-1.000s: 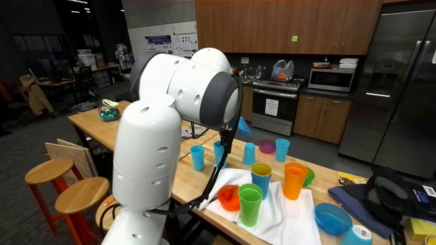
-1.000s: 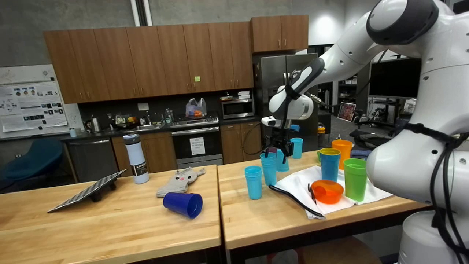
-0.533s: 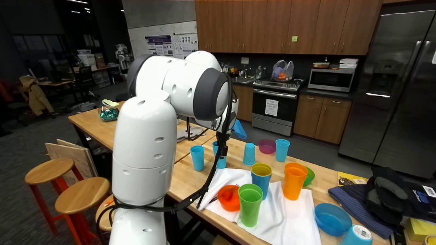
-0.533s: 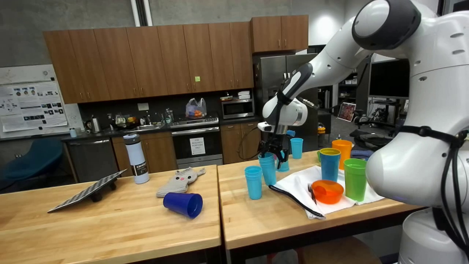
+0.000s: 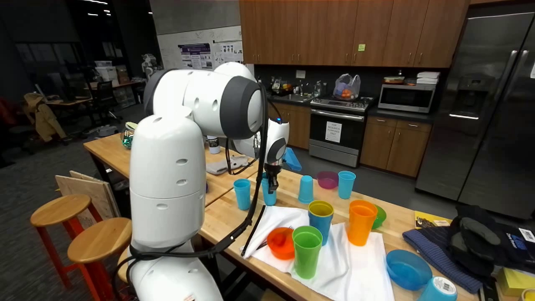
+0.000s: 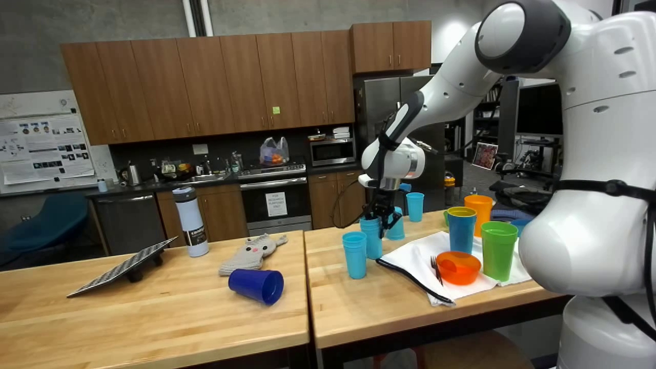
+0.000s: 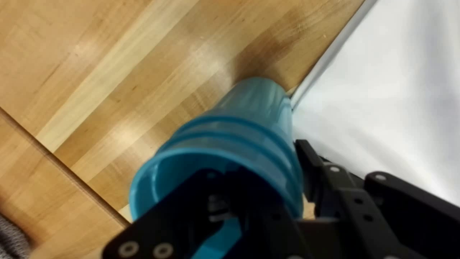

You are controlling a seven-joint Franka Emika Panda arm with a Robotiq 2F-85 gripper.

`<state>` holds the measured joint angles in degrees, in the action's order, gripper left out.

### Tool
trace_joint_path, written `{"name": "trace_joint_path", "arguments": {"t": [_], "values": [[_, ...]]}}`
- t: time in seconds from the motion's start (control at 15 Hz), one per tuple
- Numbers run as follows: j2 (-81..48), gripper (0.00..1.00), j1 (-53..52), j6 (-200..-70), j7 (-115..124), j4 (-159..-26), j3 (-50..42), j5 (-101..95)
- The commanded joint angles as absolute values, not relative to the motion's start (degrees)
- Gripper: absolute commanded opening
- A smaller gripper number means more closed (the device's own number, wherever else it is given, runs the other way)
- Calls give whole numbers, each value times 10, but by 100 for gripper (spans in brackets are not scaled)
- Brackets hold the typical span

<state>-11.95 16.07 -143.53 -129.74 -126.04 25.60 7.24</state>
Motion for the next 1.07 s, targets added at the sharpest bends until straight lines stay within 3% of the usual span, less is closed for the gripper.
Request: {"name": "trace_joint_path", "arguments": {"t": [0.0, 1.0], "values": [[-92, 0, 91, -1437, -1311, -1272, 184, 83], [-17, 2, -5, -1417, -1279, -1275, 97, 31]]}}
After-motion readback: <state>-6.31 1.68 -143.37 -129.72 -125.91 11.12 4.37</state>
